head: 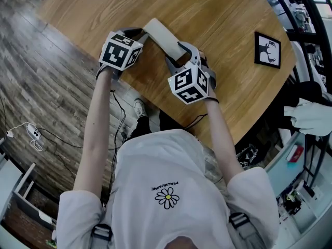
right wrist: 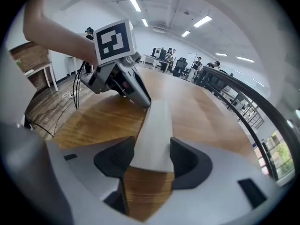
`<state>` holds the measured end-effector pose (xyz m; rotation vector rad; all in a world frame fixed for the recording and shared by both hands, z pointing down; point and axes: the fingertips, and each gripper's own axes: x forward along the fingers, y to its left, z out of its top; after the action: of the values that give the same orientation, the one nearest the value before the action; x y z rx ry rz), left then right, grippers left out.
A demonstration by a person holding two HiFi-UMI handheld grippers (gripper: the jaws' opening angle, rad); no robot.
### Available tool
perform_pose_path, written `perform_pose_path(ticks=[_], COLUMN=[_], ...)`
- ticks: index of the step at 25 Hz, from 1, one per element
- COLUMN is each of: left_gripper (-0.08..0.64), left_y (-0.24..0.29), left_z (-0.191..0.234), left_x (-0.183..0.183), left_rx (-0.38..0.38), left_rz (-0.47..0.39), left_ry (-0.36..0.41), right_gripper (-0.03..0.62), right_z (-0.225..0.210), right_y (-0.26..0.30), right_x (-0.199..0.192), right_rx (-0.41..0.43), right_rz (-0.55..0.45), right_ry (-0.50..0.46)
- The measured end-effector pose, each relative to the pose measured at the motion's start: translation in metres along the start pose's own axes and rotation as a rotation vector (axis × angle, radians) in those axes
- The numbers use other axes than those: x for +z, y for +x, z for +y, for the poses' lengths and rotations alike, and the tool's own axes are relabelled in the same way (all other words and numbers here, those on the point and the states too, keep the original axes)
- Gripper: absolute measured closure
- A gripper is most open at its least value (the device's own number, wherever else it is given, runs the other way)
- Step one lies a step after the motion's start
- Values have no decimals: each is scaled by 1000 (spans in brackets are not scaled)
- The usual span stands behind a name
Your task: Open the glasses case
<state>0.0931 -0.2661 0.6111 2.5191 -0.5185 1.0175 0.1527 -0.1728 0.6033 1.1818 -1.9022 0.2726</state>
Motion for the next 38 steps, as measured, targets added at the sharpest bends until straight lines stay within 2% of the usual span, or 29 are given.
perform_pose_path(ticks=[4,9,13,15,18,22,27,33,38], left_gripper=[463,463,463,463,463,463,463,463,462], left_y=[-1,-1,-1,-1,-1,-1,-3,-4,-3], left_z=[0,0,0,0,1,1,2,3,3], left_x=[0,0,-1,-1,0,-1,0,-1,-10], left_rx=[-2,2,-1,-2,3,7,19,26,56], left_rz=[-1,-1,-1,-1,-2,-6,-12,-13,26], left_ry=[-2,0,-2,-1,1,2,8,-7,-2], right_gripper=[350,353,365,450,560,572,575,575,574], right_z=[-1,-15,-20,-24,-39,-59,-73,-75,-73], right_y=[-3,-10,-17,-25,-33,-33,-30,-30,-30], right_x=[2,6,9,15,22,17,14,12,12], right_rx=[32,145,167,139,21,-112,-198,-217,-177], right_rz=[-18,-94,-131,-159,-180,-150,-132,-130,-142], right_ry=[48,252,290,290,245,240,240,244,282])
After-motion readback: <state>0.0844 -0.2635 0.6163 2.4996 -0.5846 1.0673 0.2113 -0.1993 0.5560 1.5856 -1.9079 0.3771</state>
